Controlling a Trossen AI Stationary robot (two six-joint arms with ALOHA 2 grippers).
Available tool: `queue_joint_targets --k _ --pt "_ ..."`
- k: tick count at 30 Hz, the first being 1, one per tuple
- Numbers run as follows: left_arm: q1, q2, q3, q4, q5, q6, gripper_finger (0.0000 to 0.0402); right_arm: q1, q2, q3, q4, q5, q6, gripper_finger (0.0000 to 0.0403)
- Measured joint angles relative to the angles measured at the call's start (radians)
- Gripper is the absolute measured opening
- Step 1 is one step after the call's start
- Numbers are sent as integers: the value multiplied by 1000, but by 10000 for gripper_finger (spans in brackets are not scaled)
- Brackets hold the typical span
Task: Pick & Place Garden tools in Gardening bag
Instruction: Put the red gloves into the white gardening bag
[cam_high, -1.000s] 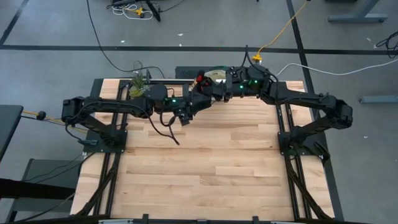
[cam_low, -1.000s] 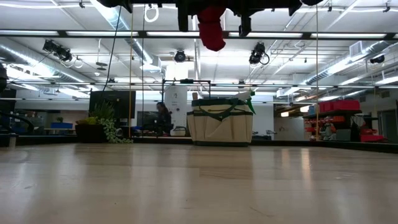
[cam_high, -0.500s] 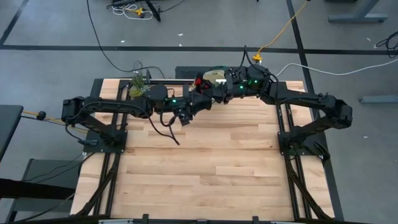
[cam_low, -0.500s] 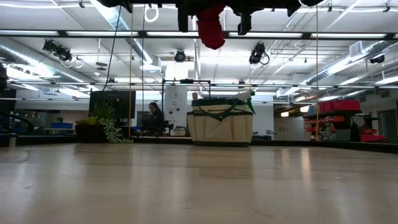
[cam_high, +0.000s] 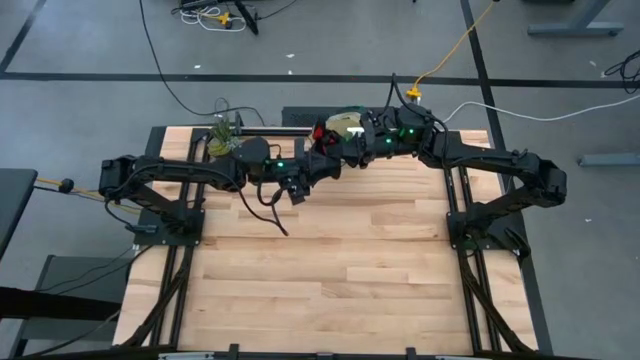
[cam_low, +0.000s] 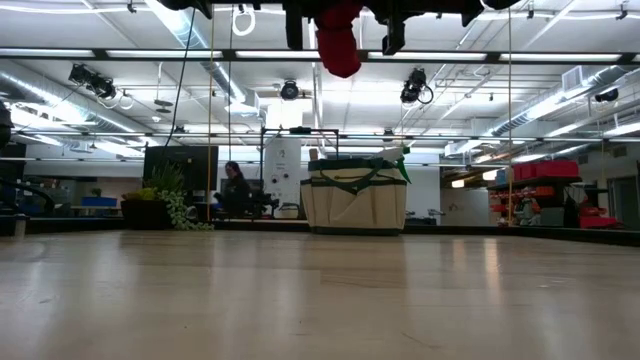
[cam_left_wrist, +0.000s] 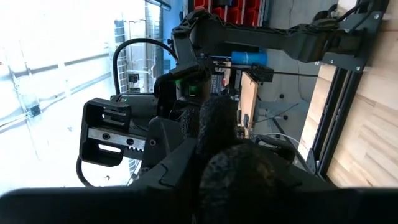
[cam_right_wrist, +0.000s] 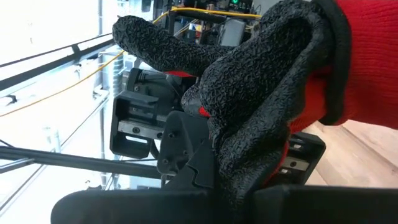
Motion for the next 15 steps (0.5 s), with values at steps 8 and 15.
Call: queue_joint_targets --k 8,15 --pt "-5 0 0 0 0 1 85 0 0 0 0 -15 4 9" --pt "-21 0 0 0 0 1 51 0 0 0 -2 -18 4 9"
